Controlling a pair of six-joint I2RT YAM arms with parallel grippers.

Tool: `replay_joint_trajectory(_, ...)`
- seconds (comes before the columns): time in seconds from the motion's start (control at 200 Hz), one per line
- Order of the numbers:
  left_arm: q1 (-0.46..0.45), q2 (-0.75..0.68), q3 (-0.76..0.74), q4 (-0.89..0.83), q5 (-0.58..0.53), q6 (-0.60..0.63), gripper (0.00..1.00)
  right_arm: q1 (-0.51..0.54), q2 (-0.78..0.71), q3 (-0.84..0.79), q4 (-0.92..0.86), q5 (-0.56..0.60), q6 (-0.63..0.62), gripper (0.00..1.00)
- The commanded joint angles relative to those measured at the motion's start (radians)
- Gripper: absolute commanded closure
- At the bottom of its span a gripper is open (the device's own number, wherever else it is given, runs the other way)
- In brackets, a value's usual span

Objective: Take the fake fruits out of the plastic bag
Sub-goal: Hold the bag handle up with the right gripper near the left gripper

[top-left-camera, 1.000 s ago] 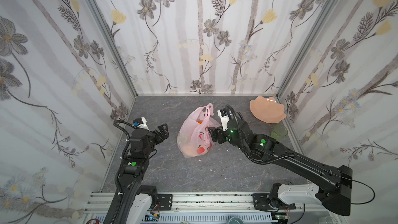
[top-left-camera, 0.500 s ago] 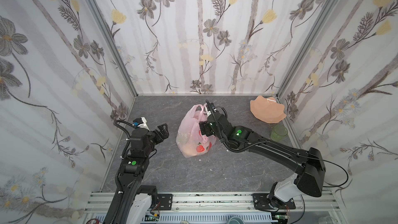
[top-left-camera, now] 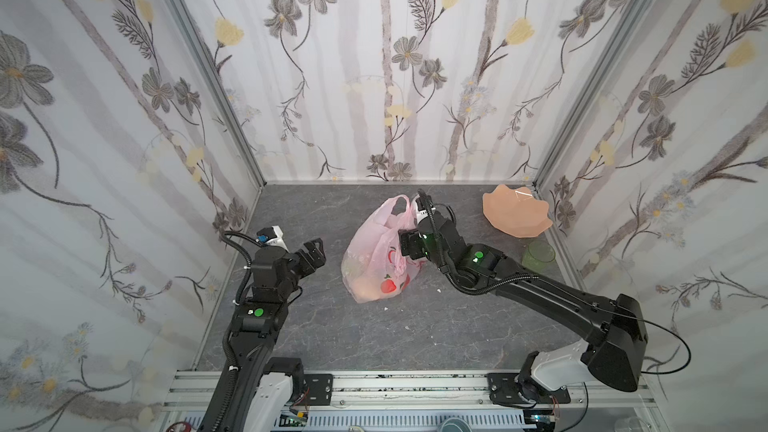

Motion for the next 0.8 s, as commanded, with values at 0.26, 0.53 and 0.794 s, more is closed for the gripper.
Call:
replay_joint_trajectory(0.26,0.001,0.002,0.003,0.010,0.000,0.000,0.00,-0.005,-0.079,-0.067,0.072,-0.086,-0.019,0.06)
replay_joint_trajectory(0.53,0.001,0.006,0.005,0.010,0.001,-0.003,0.00,-0.006,-0.091,-0.110,0.075,-0.089,-0.026,0.06)
replay_joint_trajectory(0.794,-0.001,0.007,0.003,0.009,0.006,-0.003,0.00,-0.009,0.011,-0.020,0.037,-0.009,0.015,0.08)
